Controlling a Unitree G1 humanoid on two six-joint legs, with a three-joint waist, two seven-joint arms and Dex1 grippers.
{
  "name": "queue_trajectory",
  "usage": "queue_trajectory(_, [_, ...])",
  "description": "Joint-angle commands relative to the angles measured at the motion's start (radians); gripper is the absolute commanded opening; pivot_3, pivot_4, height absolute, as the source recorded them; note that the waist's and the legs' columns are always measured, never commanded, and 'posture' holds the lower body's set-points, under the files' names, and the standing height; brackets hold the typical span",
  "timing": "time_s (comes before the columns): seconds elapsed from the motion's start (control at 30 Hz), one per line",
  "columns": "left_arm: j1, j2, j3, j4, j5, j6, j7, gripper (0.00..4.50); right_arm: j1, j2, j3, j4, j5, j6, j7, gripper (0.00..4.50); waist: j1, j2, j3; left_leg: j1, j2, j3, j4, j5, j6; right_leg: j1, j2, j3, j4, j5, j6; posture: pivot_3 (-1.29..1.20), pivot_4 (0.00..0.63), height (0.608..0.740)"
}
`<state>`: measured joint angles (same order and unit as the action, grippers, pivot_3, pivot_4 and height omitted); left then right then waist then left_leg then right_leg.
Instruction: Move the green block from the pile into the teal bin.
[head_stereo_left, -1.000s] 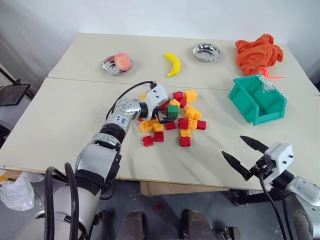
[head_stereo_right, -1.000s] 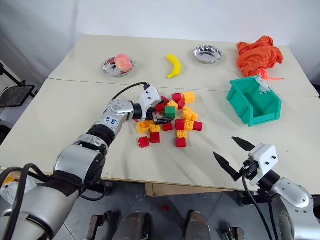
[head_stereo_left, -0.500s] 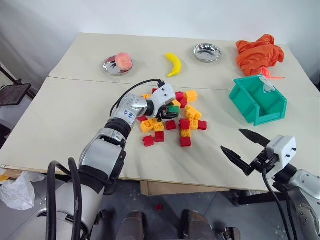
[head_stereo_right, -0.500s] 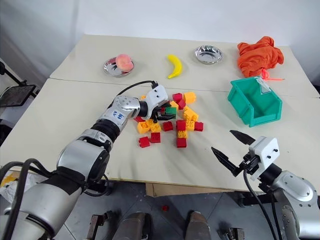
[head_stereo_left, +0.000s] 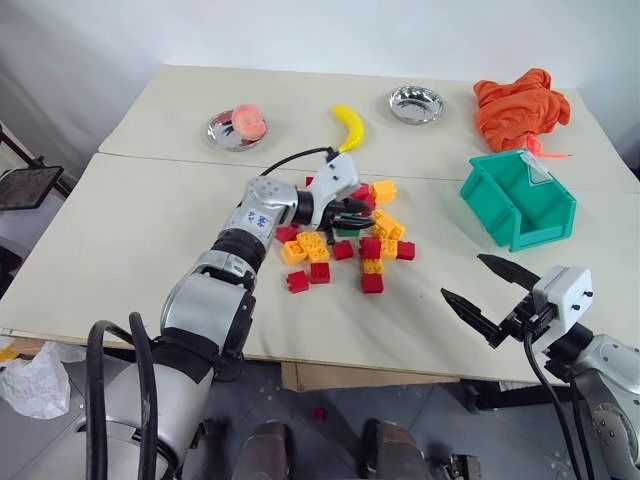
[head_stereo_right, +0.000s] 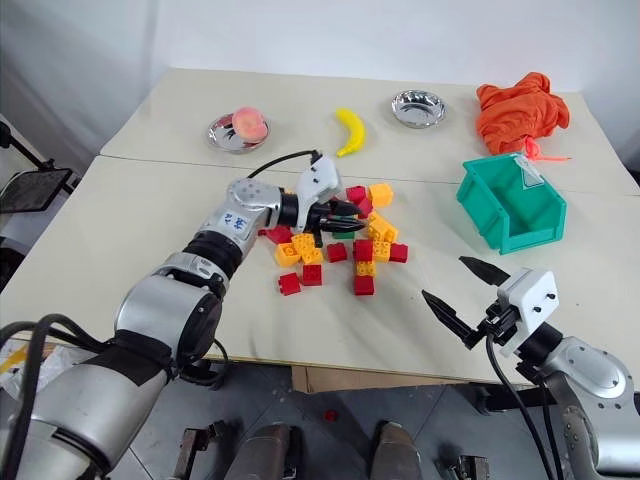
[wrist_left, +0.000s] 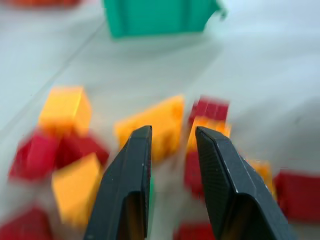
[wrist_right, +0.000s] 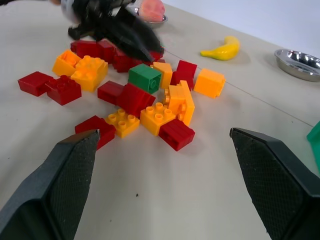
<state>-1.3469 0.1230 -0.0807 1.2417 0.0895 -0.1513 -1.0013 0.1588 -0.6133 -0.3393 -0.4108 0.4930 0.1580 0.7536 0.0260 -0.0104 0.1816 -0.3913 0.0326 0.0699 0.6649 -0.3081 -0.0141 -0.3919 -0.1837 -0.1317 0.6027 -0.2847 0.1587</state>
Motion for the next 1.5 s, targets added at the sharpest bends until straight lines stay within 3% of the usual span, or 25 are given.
queue_trajectory(0.03, [-0.016, 0.024, 0.0, -0.011, 0.015, -0.005, 0.071, 2.01, 0.015, -0.016, -0.047, -0.03, 0.013, 0.001, -0.003, 4.38, -0.004, 0.0, 0.0, 0.0, 0.0, 0.0, 0.0, 0.0, 0.0, 0.0, 0.0, 0.0, 0.0, 0.0, 0.0, 0.0, 0.15, 0.74])
queue_trajectory(0.17, [0.017, 0.072, -0.026, 0.006, 0.061, -0.045, 0.15, 3.28, 0.01, -0.017, -0.042, -0.04, 0.013, 0.014, -0.009, 4.38, -0.008, 0.0, 0.0, 0.001, 0.0, 0.0, 0.0, 0.0, 0.0, 0.0, 0.0, 0.001, 0.001, 0.0, 0.0, 0.0, 0.15, 0.74])
queue_trajectory(0.3, [0.069, 0.116, 0.076, -0.037, -0.061, -0.098, 0.04, 4.46, -0.107, -0.039, 0.022, -0.027, 0.004, 0.089, -0.028, 4.38, -0.009, 0.0, 0.0, 0.001, 0.0, 0.0, 0.001, 0.0, 0.0, 0.0, 0.0, 0.001, 0.002, 0.0, 0.0, 0.0, 0.15, 0.74])
queue_trajectory(0.5, [0.27, 0.264, 0.161, -0.156, -0.174, -0.166, -0.168, 4.49, -0.386, -0.073, 0.254, 0.076, -0.073, 0.265, -0.012, 4.38, -0.038, 0.0, 0.0, 0.002, 0.001, 0.0, 0.001, 0.0, 0.0, -0.001, 0.0, 0.002, 0.004, 0.0, 0.0, 0.0, 0.15, 0.74])
queue_trajectory(0.6, [0.405, 0.34, 0.213, -0.284, -0.261, -0.12, -0.247, 4.49, -0.613, -0.008, 0.39, 0.224, -0.13, 0.328, -0.007, 4.38, -0.058, 0.0, 0.0, 0.002, 0.001, 0.0, 0.001, 0.0, 0.0, -0.001, 0.0, 0.002, 0.004, 0.0, 0.0, 0.0, 0.15, 0.74])
queue_trajectory(0.7, [0.504, 0.375, 0.228, -0.421, -0.309, -0.064, -0.274, 4.49, -0.745, 0.044, 0.449, 0.337, -0.166, 0.335, 0.005, 4.38, -0.05, 0.0, 0.0, 0.001, 0.001, -0.002, 0.002, 0.0, -0.001, -0.002, 0.0, 0.001, 0.006, 0.0, -0.001, 0.0, 0.15, 0.74])
queue_trajectory(0.83, [0.721, 0.435, 0.251, -0.716, -0.387, 0.048, -0.278, 4.49, -0.969, 0.124, 0.57, 0.61, -0.261, 0.266, 0.098, 4.38, -0.056, 0.0, 0.0, -0.001, 0.0, -0.002, 0.003, 0.0, 0.0, -0.002, -0.001, 0.001, 0.006, 0.0, 0.0, 0.0, 0.15, 0.74])
queue_trajectory(1.1, [0.903, 0.449, 0.263, -1.0, -0.454, 0.187, -0.177, 4.49, -1.184, 0.252, 0.625, 1.027, -0.375, 0.109, 0.191, 4.38, -0.059, 0.0, 0.0, 0.0, 0.0, -0.002, 0.003, 0.0, 0.0, -0.002, -0.001, 0.001, 0.007, 0.0, -0.001, 0.0, 0.15, 0.74])
queue_trajectory(1.5, [0.931, 0.469, 0.261, -1.049, -0.484, 0.209, -0.165, 4.49, -1.383, 0.378, 0.578, 1.505, -0.491, -0.098, 0.152, 4.38, -0.085, 0.0, 0.0, 0.001, 0.0, -0.002, 0.001, 0.001, -0.001, -0.002, -0.001, 0.0, 0.007, 0.0, -0.001, 0.0, 0.15, 0.74])
